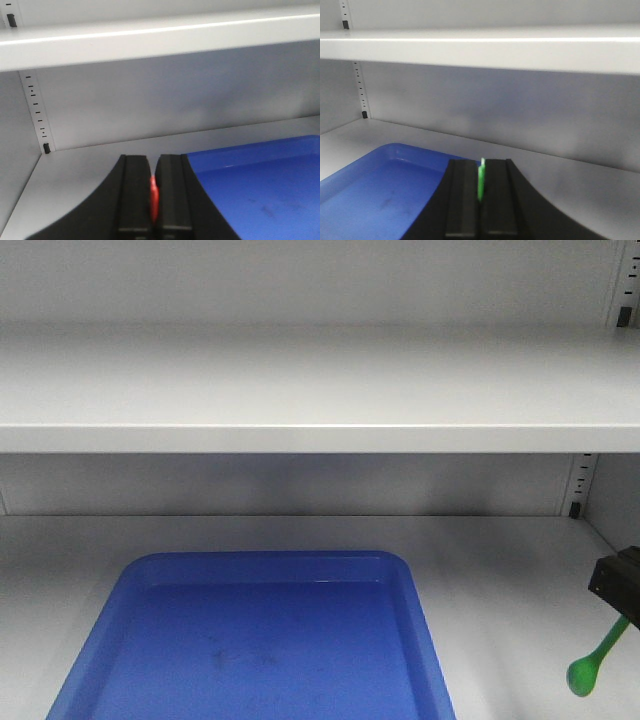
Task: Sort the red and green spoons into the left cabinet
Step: 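Position the base in front of the blue tray on the cabinet shelf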
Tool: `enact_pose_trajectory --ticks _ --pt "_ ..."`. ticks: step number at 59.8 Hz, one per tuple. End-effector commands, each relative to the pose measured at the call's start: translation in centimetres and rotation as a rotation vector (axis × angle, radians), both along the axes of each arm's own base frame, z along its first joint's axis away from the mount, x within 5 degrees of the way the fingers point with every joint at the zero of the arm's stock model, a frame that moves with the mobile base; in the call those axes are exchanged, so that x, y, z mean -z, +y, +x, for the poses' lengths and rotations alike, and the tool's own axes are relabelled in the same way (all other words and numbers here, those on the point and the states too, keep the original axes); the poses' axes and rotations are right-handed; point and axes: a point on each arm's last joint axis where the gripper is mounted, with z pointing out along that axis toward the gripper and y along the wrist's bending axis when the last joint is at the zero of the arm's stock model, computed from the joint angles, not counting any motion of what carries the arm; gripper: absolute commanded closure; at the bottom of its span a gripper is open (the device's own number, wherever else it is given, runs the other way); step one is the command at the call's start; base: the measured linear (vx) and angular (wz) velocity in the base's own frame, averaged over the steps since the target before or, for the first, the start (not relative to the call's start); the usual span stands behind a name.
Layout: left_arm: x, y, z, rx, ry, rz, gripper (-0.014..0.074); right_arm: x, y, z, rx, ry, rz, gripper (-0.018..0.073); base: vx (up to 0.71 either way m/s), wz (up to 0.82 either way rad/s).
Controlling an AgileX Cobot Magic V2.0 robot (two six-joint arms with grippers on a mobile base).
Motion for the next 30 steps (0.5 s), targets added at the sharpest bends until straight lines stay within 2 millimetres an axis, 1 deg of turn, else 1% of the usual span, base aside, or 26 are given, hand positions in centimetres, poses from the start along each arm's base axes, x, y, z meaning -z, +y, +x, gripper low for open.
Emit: enact_pose_trajectory --ticks 1,13,17,24,30 --pt "-1.6 0.1 -0.1 -0.014 -0.101 -0.026 0.06 -1.8 -0.3 -0.1 0.025 -0.099 0.05 0.0562 0.0 0.0" --pt "-1.4 0.1 -0.1 -0.005 -0.08 -0.033 0.06 -1.6 -0.2 -0.1 0.019 -0.08 0.046 0.0562 0.0 0.0" --pt "-1.4 0.0 0.2 -0.001 -0.071 -0.047 0.06 -1.3 0.0 0.3 0.014 -0.049 0.04 0.0562 0.0 0.0" --pt "-1.0 -0.3 1.5 0.018 -0.022 -0.122 0.06 -0.3 0.8 2.0 0.015 0.019 0.038 0.0562 0.0 0.0" --pt "-0.4 -0.5 3.6 0.019 0.035 -0.134 0.06 0.6 1.5 3.8 0.027 0.071 0.051 0.0562 0.0 0.0"
